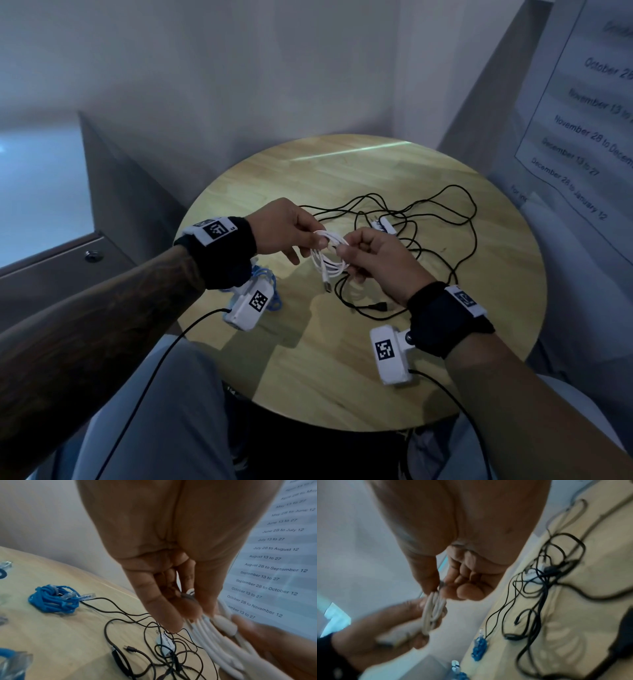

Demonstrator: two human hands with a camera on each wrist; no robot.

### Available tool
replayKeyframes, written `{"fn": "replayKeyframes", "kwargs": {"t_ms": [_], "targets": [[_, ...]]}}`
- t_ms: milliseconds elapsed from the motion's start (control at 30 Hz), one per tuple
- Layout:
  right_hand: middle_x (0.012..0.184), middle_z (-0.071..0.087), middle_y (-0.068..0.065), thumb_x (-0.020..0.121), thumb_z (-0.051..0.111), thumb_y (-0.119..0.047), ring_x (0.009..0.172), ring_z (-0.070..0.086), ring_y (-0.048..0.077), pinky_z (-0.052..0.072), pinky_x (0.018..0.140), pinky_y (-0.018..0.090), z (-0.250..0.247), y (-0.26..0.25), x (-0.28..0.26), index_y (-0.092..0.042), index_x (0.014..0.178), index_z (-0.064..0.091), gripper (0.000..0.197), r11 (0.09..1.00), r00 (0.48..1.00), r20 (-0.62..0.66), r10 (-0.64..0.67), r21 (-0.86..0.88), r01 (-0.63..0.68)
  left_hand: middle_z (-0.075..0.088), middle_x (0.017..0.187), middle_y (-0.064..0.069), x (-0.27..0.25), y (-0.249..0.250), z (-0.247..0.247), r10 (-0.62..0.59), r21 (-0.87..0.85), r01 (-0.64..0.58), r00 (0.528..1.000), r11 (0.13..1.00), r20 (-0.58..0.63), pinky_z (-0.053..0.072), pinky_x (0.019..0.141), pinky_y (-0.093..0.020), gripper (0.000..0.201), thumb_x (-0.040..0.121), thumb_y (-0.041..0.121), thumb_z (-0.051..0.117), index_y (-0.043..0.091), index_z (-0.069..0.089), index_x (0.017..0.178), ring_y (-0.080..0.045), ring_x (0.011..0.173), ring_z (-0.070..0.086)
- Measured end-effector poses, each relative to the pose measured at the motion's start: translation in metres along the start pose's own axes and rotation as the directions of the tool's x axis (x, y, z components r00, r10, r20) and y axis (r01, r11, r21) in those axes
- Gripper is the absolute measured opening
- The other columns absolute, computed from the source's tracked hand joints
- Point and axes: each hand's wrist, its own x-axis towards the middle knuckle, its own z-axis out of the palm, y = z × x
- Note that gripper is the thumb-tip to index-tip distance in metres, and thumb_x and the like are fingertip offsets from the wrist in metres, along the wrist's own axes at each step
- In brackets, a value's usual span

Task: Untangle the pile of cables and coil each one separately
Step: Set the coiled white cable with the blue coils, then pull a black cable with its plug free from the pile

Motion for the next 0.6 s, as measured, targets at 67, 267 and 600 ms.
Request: {"fn": "replayKeyframes", "kwargs": {"t_ms": [67, 267, 600], "targets": [[0.067, 0.063, 0.000, 0.095, 0.067, -0.015, 0.056, 0.056, 0.013, 0.048, 0.054, 0.029, 0.001, 0.002, 0.000, -0.010, 0.088, 0.060, 0.011, 0.980, 0.993, -0.059, -0.103, -0.179, 0.091, 0.067, 0.069, -0.012, 0.000, 0.002, 0.002, -0.006, 0.002, 0.006, 0.999, 1.000, 0.037, 0.060, 0.063, -0.035, 0.013, 0.085, 0.017, 0.074, 0.007, 0.078, 0.093, -0.016, 0.062, 0.062], [0.072, 0.062, -0.001, 0.094, 0.065, -0.019, 0.064, 0.060, 0.018, 0.052, 0.060, 0.038, 0.007, 0.008, 0.002, -0.017, 0.087, 0.062, 0.008, 0.905, 0.917, -0.219, -0.335, -0.345, 0.248, 0.063, 0.071, -0.016, 0.003, 0.003, 0.011, -0.035, -0.130, 0.028, 0.998, 0.991, -0.054, 0.061, 0.065, -0.034, 0.016, 0.088, 0.017, 0.071, 0.002, 0.075, 0.093, -0.017, 0.063, 0.059], [0.108, 0.065, -0.005, 0.093, 0.065, -0.036, 0.089, 0.060, 0.009, 0.050, 0.079, 0.029, -0.031, 0.014, 0.023, -0.023, 0.103, 0.069, 0.017, 0.851, 0.926, -0.294, -0.237, -0.523, 0.051, 0.074, 0.087, -0.005, 0.033, -0.049, -0.033, -0.267, 0.278, 0.284, 0.959, 0.918, -0.099, 0.053, 0.056, -0.025, 0.011, 0.088, 0.026, 0.070, 0.016, 0.075, 0.090, -0.013, 0.073, 0.065]]}}
